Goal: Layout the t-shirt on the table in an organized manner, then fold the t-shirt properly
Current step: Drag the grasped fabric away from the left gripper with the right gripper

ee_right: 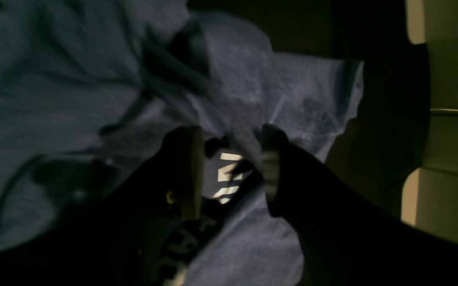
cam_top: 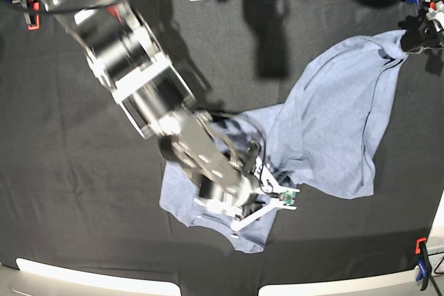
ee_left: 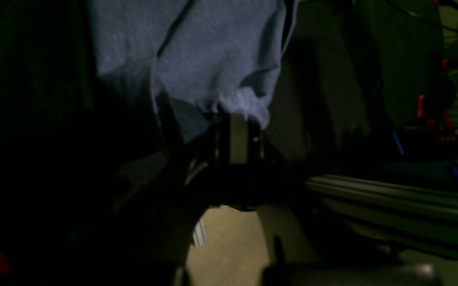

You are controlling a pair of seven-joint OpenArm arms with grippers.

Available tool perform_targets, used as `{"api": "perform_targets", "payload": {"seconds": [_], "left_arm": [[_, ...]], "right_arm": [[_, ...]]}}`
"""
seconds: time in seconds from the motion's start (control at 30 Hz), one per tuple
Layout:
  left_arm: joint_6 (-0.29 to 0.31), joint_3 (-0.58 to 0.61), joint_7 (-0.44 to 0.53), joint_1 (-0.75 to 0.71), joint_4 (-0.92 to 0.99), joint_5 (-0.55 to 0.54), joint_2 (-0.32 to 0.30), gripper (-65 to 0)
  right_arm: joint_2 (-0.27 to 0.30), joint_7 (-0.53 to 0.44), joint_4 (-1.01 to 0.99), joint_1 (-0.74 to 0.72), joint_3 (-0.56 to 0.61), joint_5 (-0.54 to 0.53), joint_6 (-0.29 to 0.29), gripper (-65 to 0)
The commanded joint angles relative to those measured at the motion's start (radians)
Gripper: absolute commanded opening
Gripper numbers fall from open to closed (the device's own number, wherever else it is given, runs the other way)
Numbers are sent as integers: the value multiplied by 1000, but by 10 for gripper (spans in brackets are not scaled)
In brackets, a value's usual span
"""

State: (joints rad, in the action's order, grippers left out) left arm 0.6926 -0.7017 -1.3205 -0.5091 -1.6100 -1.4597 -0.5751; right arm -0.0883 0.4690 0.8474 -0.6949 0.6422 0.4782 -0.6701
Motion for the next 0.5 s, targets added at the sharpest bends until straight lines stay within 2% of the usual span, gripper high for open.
{"api": "perform_targets", "payload": {"seconds": [0.0,0.17,0.37,0.47], "left_arm": [[6,-11,13,-1,-13,-24,-21,-650],[6,-11,13,-1,-13,-24,-21,-650],[6,-11,13,-1,-13,-24,-21,-650],[6,-11,13,-1,-13,-24,-21,-650]], "right_arm": [[-24,-14,-24,-59,-2,26,19,-415],[-55,-119,-189,-129,-1,124,53,-415],[-61,-133,-311,-168,-1,174,58,-418],[-61,-142,-344,-171,-1,173,68,-488]]}}
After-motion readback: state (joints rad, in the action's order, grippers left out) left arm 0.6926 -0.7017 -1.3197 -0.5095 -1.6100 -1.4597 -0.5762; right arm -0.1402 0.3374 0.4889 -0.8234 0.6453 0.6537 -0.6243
